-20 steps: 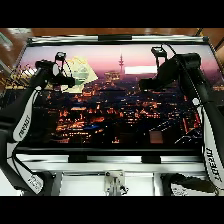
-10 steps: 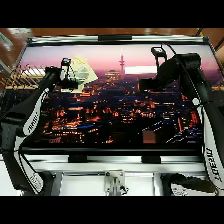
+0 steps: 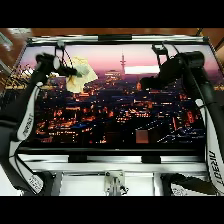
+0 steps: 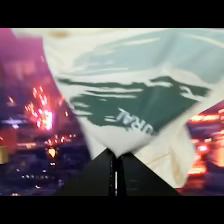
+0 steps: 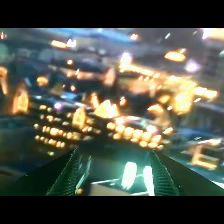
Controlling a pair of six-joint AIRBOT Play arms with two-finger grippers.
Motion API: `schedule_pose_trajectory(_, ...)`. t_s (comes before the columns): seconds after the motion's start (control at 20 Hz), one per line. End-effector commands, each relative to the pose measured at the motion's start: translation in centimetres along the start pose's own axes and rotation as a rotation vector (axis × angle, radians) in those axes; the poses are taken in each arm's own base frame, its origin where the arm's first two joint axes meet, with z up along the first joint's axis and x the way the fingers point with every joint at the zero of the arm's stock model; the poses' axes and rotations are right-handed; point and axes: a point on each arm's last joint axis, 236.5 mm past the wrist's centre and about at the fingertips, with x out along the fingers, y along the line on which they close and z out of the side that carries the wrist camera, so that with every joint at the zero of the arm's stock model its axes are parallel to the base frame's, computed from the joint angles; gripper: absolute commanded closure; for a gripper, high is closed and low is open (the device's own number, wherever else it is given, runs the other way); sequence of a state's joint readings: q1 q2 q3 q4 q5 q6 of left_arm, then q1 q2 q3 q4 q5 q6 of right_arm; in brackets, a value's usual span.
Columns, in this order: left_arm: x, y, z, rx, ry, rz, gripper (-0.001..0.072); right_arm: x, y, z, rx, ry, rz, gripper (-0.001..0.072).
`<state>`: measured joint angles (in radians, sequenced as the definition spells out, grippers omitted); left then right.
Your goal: Fold the shirts.
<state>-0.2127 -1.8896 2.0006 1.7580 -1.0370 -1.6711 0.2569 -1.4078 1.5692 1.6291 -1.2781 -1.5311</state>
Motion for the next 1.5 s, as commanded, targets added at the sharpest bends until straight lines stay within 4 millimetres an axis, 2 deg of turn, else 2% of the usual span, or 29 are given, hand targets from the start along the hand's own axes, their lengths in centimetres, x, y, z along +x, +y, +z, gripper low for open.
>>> schedule_pose_trajectory(0.0, -14.3, -2.2, 6.4, 0.033, -0.228, -0.055, 0.0678, -5.9, -1.9, 2.4, -0.042, -0.145, -0.092, 0.0151)
schedule_pose_trajectory(0.05, -19.8, -3.3, 7.2, 0.053, -0.296, -0.086, 0.0678, -9.3, -2.7, 3.4, -0.049, -0.221, -0.136, 0.0151)
schedule_pose_trajectory(0.15, -29.5, -5.5, 6.9, 0.072, -0.397, -0.169, 0.0678, -16.6, -4.1, 4.6, -0.054, -0.387, -0.215, 0.0151)
schedule_pose_trajectory(0.25, -36.3, -8.4, 4.9, 0.096, -0.435, -0.296, 0.0678, -23.8, -5.4, 4.3, -0.038, -0.542, -0.283, 0.0151)
schedule_pose_trajectory(0.3, -38.5, -10.4, 3.4, 0.114, -0.433, -0.377, 0.0678, -26.7, -5.9, 3.7, -0.021, -0.605, -0.307, 0.0151)
schedule_pose_trajectory(0.35, -39.7, -12.4, 1.9, 0.119, -0.412, -0.448, 0.0678, -29.4, -6.3, 2.8, 0.004, -0.66, -0.322, 0.0151)
schedule_pose_trajectory(0.4, -40.0, -14.6, 0.2, 0.129, -0.37, -0.505, 0.0677, -31.3, -6.6, 1.9, 0.026, -0.699, -0.327, 0.0151)
schedule_pose_trajectory(0.45, -39.4, -16.8, -1.5, 0.153, -0.317, -0.542, 0.0677, -32.9, -6.6, 0.9, 0.046, -0.728, -0.324, 0.0151)
schedule_pose_trajectory(0.55, -36.6, -21.7, -5.7, 0.208, -0.191, -0.588, 0.0677, -34.4, -6.7, -0.8, 0.061, -0.737, -0.321, 0.0151)
schedule_pose_trajectory(0.6, -34.8, -24.0, -8.0, 0.227, -0.13, -0.603, 0.0678, -34.5, -6.8, -1.8, 0.07, -0.717, -0.322, 0.0151)
schedule_pose_trajectory(0.7, -30.4, -28.2, -12.8, 0.254, -0.023, -0.613, 0.0677, -33.2, -7.1, -3.6, 0.088, -0.625, -0.325, 0.0151)
schedule_pose_trajectory(0.75, -28.4, -29.1, -14.8, 0.24, 0.032, -0.601, 0.067, -32.0, -7.2, -4.6, 0.096, -0.553, -0.325, 0.0151)
schedule_pose_trajectory(0.8, -26.6, -29.2, -16.5, 0.217, 0.097, -0.574, 0.0448, -30.9, -7.2, -5.5, 0.103, -0.486, -0.325, 0.0151)
schedule_pose_trajectory(0.85, -25.7, -28.7, -17.6, 0.206, 0.153, -0.542, 0.0095, -29.7, -7.3, -6.4, 0.106, -0.416, -0.328, 0.0151)
schedule_pose_trajectory(0.9, -25.4, -27.4, -18.2, 0.209, 0.199, -0.509, -0.0013, -28.4, -6.8, -7.1, 0.089, -0.351, -0.312, 0.015)
schedule_pose_trajectory(1.05, -26.7, -22.3, -17.9, 0.227, 0.243, -0.447, -0.0013, -23.6, -4.4, -8.0, 0.025, -0.197, -0.208, 0.0149)
schedule_pose_trajectory(1.15, -27.3, -17.3, -17.7, 0.197, 0.261, -0.377, -0.0013, -19.0, -2.7, -9.6, -0.032, -0.057, -0.133, 0.0148)
schedule_pose_trajectory(1.2, -27.0, -14.8, -18.5, 0.164, 0.292, -0.335, -0.0013, -16.5, -2.4, -11.0, -0.052, 0.028, -0.116, 0.0148)
schedule_pose_trajectory(1.3, -25.7, -10.9, -21.8, 0.079, 0.362, -0.278, -0.0013, -12.0, -2.4, -14.5, -0.068, 0.185, -0.1, 0.0148)
schedule_pose_trajectory(1.35, -24.7, -9.6, -24.4, 0.023, 0.413, -0.261, -0.0013, -10.2, -2.3, -16.2, -0.078, 0.249, -0.081, 0.0148)
schedule_pose_trajectory(1.4, -24.0, -9.7, -27.0, -0.027, 0.463, -0.286, -0.0013, -8.4, -1.9, -17.9, -0.07, 0.303, -0.039, 0.0149)
schedule_pose_trajectory(1.45, -23.4, -10.7, -29.8, -0.077, 0.511, -0.344, -0.0013, -6.9, -1.5, -19.1, -0.038, 0.335, 0.009, 0.0148)
